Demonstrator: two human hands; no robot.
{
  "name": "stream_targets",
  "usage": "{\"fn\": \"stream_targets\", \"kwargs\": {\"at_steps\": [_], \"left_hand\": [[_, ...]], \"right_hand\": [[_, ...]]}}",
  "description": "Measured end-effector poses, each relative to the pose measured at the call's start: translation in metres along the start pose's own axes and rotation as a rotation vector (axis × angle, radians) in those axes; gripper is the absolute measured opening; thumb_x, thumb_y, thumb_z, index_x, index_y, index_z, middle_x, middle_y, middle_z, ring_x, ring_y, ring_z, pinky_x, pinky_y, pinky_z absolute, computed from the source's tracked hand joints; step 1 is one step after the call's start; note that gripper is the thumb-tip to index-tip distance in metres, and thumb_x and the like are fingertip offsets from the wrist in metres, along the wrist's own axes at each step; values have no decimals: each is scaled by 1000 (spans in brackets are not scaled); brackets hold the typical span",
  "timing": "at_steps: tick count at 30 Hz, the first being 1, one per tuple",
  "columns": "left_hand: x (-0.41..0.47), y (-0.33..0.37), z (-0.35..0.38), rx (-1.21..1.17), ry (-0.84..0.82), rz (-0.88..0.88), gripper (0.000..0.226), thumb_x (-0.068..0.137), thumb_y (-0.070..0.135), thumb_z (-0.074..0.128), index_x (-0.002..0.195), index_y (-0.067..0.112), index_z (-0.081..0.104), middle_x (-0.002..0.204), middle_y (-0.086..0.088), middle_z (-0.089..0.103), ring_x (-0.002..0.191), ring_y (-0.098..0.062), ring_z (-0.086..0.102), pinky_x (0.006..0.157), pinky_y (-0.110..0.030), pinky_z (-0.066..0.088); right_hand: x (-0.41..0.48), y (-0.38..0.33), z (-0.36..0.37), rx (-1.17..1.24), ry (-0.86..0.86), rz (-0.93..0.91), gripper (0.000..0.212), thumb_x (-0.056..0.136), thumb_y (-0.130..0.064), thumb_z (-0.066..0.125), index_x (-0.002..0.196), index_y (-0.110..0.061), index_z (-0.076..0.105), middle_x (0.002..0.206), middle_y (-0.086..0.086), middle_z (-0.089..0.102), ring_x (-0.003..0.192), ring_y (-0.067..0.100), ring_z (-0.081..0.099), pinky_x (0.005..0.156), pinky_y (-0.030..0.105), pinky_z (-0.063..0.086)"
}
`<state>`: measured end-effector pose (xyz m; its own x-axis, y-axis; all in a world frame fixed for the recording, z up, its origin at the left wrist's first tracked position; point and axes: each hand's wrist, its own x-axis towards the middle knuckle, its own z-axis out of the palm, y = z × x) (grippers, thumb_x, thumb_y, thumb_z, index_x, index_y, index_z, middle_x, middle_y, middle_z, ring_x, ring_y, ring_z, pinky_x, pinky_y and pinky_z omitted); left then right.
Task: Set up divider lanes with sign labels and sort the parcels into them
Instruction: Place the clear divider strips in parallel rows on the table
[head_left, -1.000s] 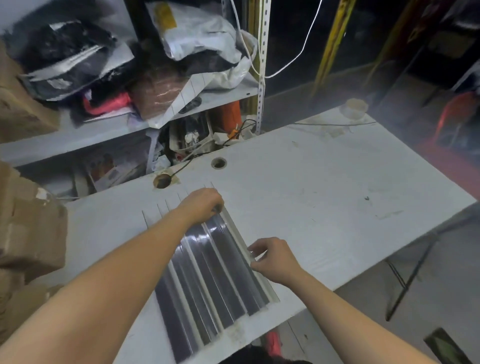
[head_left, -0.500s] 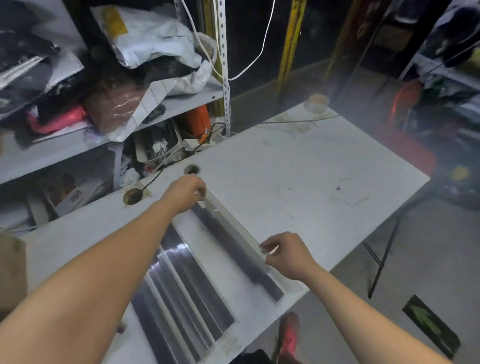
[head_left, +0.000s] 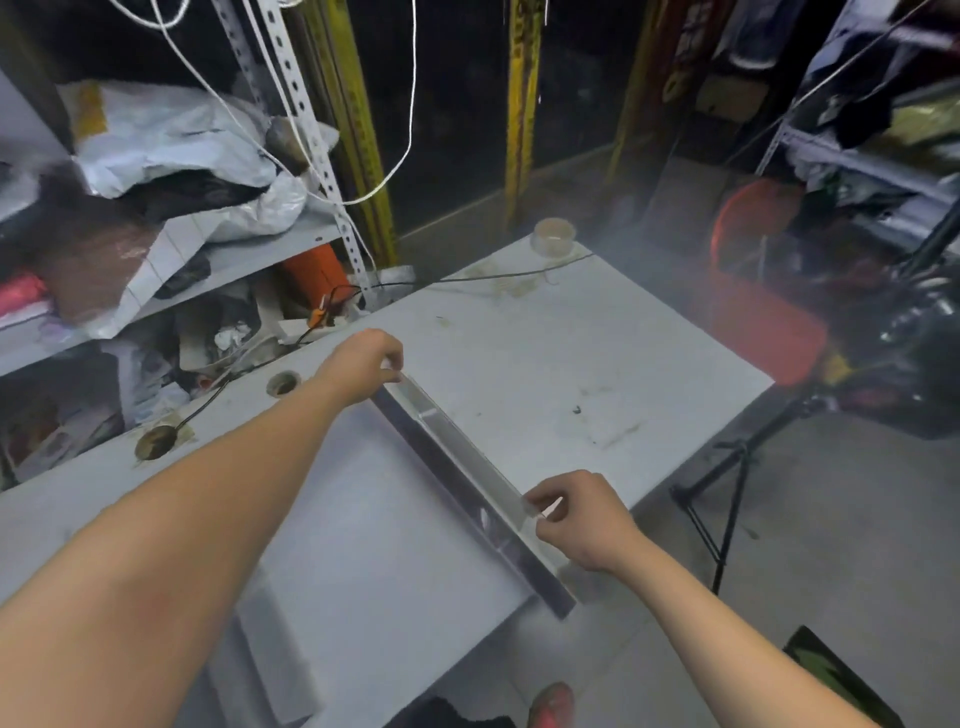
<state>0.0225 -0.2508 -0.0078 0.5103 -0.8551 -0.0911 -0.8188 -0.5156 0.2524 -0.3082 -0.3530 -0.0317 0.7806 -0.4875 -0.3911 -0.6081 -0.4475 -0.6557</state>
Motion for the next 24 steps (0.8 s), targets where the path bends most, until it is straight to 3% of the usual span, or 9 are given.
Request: {"fn": "stream_targets", "kwargs": {"at_steps": [4,13,19,24], "left_hand": [[34,37,-2,18,29,44,10,84,16,77,91,11,71,95,-3,66,90,-21,59,80,-33,50],[115,74,5,12,43,81,9,84,15,77,89,10,72,93,-2,65,87,-20,58,76,-29,47],[180,70,21,-9,29,102,9,84,15,77,89,10,71,94,-2,64,88,-19,56,80,-34,50],[237,70,33,25,-22,173,10,87,14,74,93,7,71,97,-4,65,93,-21,57,80,-30,44]], "right_hand": [[-1,26,-37,0,28,17,31,79,-14,63,103,-29,75,93,-20,70,69,-3,62,72,15,49],[30,58,-86,-26,54,77,35,82,-14,62,111,-31,73,98,-22,68,74,-4,61,79,21,53],[75,65,-107,-31,52,110,32,82,-15,60,103,-34,74,88,-27,64,75,-4,62,69,15,48],[113,69,-126,-29,81,156,33,79,-14,56,79,-46,66,85,-27,66,75,0,65,74,26,56]]}}
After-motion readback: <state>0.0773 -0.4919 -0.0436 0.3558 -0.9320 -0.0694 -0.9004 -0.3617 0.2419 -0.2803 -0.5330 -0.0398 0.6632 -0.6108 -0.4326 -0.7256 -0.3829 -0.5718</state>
